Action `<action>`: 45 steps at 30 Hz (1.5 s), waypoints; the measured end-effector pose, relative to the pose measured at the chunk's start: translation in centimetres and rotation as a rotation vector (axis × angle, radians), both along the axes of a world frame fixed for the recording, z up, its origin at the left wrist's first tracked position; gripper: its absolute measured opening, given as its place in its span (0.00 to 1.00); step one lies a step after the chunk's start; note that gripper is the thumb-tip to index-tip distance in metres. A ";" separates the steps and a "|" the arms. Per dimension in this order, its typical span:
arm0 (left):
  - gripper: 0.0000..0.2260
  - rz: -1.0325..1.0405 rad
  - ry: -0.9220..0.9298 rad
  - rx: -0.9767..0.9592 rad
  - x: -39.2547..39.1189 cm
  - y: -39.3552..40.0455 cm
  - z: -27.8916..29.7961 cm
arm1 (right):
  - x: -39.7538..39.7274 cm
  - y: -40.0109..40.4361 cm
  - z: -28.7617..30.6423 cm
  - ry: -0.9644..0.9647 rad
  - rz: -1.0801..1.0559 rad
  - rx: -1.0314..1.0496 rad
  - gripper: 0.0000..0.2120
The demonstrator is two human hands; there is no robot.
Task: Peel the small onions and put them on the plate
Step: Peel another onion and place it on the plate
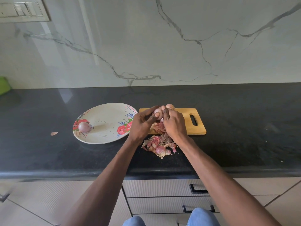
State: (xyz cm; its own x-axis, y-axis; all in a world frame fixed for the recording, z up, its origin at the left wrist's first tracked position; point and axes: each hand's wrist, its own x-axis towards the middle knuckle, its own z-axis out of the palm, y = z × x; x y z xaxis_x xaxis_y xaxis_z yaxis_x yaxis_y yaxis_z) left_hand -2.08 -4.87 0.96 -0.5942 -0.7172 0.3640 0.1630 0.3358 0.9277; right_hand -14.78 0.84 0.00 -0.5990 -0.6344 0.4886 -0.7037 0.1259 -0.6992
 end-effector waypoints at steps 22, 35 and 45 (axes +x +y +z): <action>0.11 -0.062 0.184 0.506 -0.7 -1.0 0.6 | -0.2 0.9 1.2 -0.030 0.116 -0.194 0.11; 0.10 -0.062 0.053 0.222 -0.5 -0.3 -0.2 | 0.8 0.5 1.3 -0.157 0.054 -0.130 0.05; 0.10 -0.051 0.263 0.697 -0.4 -1.4 0.7 | 0.1 1.0 0.9 -0.138 0.006 -0.088 0.07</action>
